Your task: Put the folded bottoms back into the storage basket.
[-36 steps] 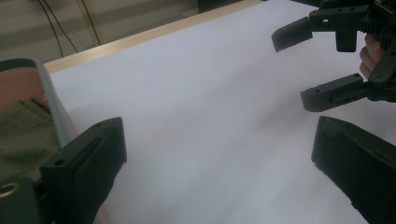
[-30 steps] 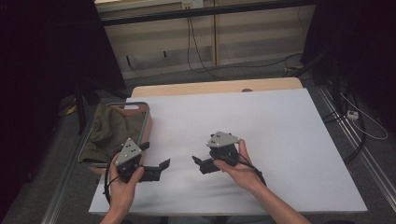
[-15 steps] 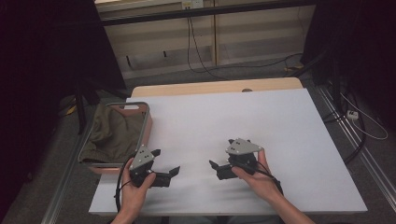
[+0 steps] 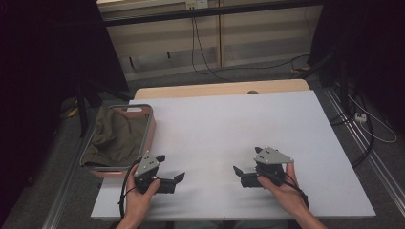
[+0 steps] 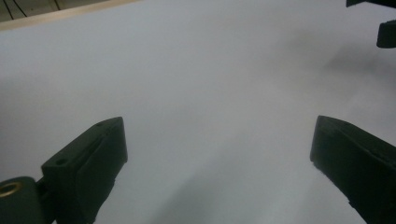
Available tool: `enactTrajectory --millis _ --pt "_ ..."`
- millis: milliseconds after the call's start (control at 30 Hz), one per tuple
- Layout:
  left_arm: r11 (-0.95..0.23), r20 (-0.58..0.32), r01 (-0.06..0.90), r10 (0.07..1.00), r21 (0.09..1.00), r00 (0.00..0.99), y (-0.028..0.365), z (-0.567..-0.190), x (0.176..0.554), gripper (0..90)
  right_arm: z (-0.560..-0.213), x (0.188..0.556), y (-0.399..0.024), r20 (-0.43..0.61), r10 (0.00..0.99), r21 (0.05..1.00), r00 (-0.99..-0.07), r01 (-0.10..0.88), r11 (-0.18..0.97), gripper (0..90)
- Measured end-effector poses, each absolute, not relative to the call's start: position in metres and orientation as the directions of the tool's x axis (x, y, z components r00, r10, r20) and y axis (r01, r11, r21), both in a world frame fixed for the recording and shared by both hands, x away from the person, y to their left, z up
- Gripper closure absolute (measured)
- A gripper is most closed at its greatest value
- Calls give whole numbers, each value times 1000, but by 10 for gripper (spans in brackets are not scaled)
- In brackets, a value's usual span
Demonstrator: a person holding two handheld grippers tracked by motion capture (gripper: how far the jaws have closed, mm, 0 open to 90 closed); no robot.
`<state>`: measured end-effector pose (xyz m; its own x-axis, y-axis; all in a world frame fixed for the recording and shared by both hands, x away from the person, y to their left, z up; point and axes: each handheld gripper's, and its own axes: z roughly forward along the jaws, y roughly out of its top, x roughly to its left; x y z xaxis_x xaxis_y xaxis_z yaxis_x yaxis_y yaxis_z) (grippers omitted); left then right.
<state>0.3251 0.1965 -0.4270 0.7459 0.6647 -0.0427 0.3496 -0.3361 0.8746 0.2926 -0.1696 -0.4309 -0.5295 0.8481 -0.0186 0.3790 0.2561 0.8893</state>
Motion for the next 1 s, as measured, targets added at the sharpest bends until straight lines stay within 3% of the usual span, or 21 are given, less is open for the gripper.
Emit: enactTrajectory --millis 1000 --pt "-285 -67 358 692 889 718 204 -430 318 39 -441 256 -257 -28 946 898 -323 408 166 45"
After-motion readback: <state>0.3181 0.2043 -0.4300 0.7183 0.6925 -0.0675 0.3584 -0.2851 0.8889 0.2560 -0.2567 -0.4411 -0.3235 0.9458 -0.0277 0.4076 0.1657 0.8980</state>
